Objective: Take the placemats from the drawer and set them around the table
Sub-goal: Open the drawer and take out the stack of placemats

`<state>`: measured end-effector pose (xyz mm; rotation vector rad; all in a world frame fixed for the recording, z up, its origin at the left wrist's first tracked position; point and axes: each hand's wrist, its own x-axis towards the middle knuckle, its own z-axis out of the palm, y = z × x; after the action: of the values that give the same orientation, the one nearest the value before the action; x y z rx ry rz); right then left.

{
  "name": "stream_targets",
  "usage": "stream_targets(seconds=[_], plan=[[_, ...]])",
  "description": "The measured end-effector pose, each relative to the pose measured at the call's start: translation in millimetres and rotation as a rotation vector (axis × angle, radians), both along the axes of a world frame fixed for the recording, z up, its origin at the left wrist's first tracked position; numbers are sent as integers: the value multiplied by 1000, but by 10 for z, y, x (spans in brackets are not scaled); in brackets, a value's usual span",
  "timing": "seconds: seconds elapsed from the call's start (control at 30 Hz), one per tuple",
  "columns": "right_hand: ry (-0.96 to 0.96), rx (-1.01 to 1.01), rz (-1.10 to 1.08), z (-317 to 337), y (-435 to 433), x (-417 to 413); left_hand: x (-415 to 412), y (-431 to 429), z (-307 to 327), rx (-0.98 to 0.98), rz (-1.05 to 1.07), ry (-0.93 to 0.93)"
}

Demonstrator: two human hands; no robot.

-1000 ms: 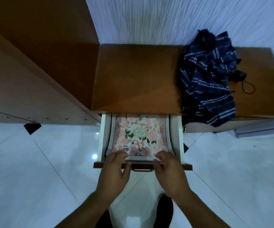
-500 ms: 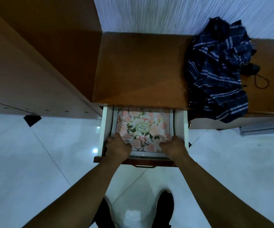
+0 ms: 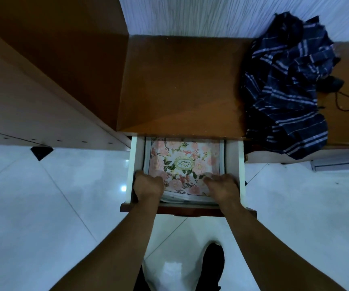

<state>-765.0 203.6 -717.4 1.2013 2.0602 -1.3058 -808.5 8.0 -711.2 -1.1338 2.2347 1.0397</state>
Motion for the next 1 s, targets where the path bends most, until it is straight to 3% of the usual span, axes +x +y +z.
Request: stream_targets(seconds=[0.1,0.17,0.23,0.33,0.43,0.57,0.67,0.77,0.93,1.0], plan=[[1,18,21,-15,-1,9,147,133,147,-68,211,255],[-8,39,35,-32,-29,-1,198,242,205,-76,383,290],[-15,38,22,-9,-45,-29,171,285,179,69,540,157],[-50,47,51,-14,-14,-22,20,153,152,514,704,-108],[-45,-27,30,6,28,2,-38,-5,242,665,622,-133],[-122,-54,76,11,33,-52,147,-179,524,782,591,-31],[-181,-267,-58,14,116,-83,302,-311,691,868,596,77],[-216,-416,-53,48,206,-63,378,-350,808,848,554,143],[-102,-479,-192,123,170,71,358,-762,813,576,-59,148],[-95,-541,-212,153,165,168,209,-936,789,581,-90,9]])
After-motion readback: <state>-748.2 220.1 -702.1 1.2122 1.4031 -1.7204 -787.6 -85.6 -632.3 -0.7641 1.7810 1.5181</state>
